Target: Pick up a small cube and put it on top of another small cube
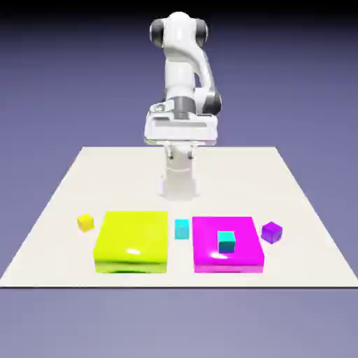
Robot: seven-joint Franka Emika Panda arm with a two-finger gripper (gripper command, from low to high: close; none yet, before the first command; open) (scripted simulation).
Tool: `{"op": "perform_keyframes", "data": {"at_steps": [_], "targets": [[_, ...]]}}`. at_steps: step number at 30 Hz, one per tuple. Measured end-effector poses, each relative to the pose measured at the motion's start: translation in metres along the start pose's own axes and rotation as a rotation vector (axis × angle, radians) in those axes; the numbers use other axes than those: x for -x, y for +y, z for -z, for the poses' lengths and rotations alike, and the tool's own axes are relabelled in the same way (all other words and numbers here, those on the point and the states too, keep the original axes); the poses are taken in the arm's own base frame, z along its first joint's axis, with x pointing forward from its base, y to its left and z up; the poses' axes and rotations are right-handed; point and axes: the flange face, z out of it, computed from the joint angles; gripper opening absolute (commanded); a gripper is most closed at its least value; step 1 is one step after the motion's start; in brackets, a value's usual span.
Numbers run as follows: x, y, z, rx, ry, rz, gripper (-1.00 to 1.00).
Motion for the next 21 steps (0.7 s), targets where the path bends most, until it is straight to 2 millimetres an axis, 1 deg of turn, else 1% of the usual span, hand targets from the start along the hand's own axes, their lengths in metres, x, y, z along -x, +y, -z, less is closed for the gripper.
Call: {"op": "perform_keyframes", "data": {"at_steps": [5, 9, 12, 17, 21], "targets": [[-0.01, 0.031, -0.059, 0.071, -0.177, -0.079, 0.0], [-0.009, 0.06, -0.105, 0.133, -0.296, -0.127, 0.0], [-0.007, 0.083, -0.136, 0.179, -0.364, -0.155, 0.0], [-0.006, 0.12, -0.176, 0.245, -0.432, -0.181, 0.0], [-0.011, 0.144, -0.198, 0.281, -0.441, -0.178, 0.0]]}}
